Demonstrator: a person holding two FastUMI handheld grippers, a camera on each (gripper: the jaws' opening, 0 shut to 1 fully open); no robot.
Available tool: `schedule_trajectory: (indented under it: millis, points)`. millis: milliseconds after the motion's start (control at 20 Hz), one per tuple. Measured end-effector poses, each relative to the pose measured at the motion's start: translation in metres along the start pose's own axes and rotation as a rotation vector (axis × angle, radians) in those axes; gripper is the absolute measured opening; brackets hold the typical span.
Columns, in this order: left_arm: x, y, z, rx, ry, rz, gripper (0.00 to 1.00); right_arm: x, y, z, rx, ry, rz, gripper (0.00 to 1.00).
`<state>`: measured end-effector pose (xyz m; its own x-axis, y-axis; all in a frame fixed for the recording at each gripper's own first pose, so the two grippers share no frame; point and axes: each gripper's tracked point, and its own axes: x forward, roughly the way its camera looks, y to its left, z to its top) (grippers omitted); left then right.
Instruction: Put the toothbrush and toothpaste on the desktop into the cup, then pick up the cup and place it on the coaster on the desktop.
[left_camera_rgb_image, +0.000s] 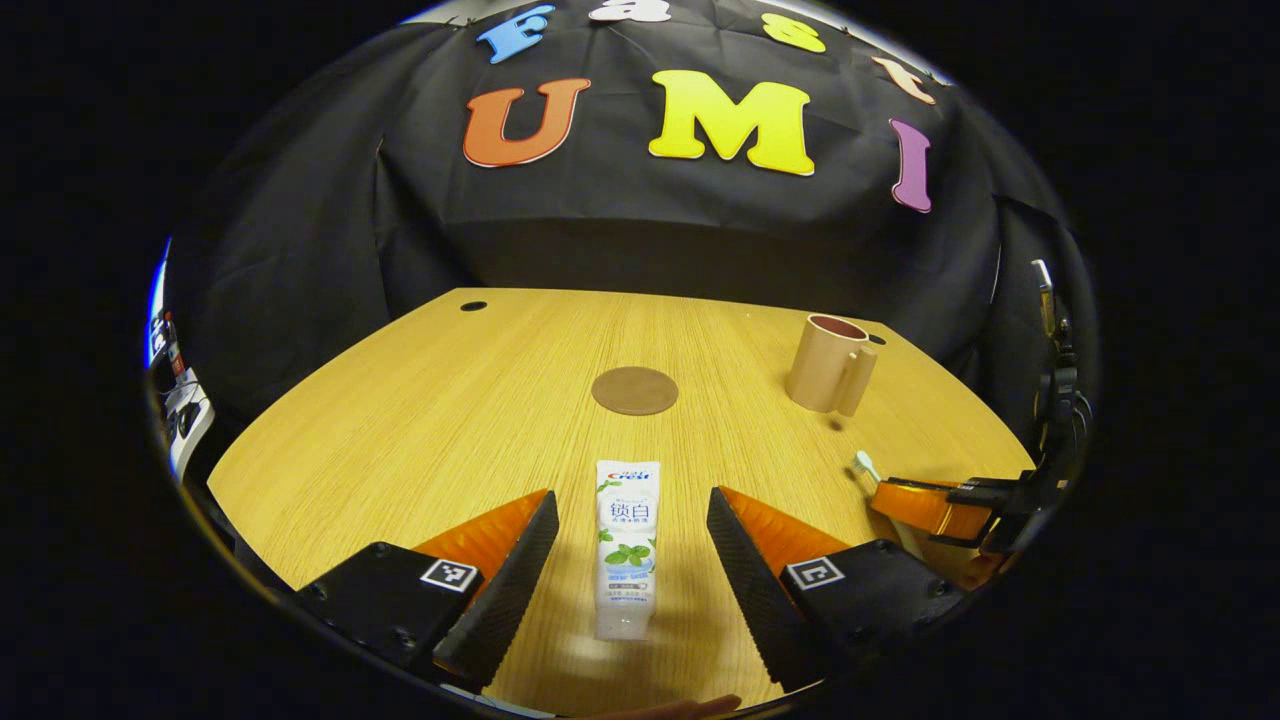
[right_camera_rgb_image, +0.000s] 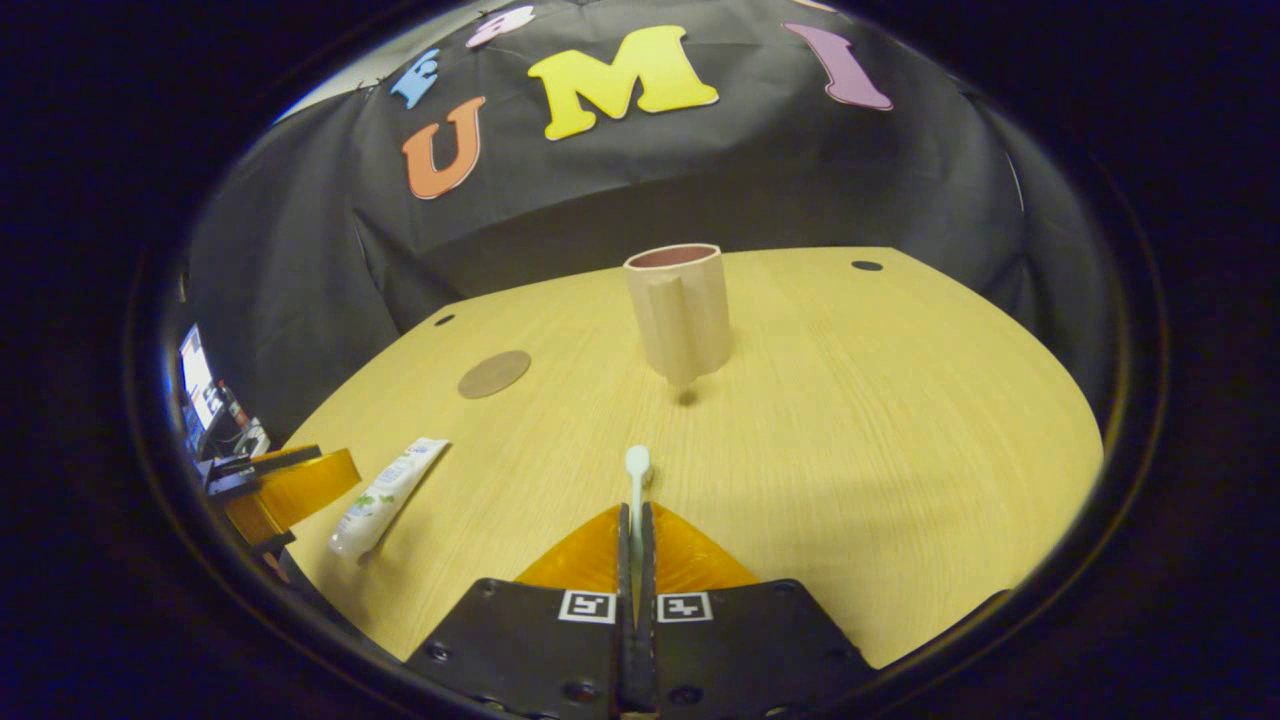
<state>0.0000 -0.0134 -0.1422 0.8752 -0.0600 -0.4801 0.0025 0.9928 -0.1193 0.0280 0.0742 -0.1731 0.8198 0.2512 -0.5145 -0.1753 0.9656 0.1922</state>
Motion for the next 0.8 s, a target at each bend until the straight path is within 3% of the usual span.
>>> schedule_trajectory:
  millis: [150,200,250,550,650,700,800]
  points:
    - [0.001,-0.007,-0.004,0.022,0.029,-0.016,0.95,-0.016,0.003,0.013,-0.017,-0.062,0.026,0.04]
    - [0.002,-0.009,-0.005,0.026,0.042,-0.021,0.95,-0.022,0.005,0.015,-0.016,-0.072,0.037,0.0]
    - [0.004,-0.009,-0.008,0.028,0.053,-0.018,0.92,-0.027,0.006,0.019,-0.015,-0.085,0.047,0.04]
    - [0.009,-0.01,-0.031,-0.006,0.158,-0.026,0.81,-0.059,0.017,0.044,-0.058,-0.192,0.085,0.0]
    - [0.013,-0.01,-0.036,-0.016,0.18,-0.025,0.83,-0.067,0.02,0.052,-0.068,-0.216,0.089,0.01]
    - [0.015,-0.009,-0.039,-0.015,0.196,-0.023,0.76,-0.07,0.021,0.054,-0.075,-0.222,0.09,0.01]
    - [0.017,-0.008,-0.047,-0.006,0.218,-0.007,0.73,-0.074,0.019,0.057,-0.085,-0.239,0.083,0.0]
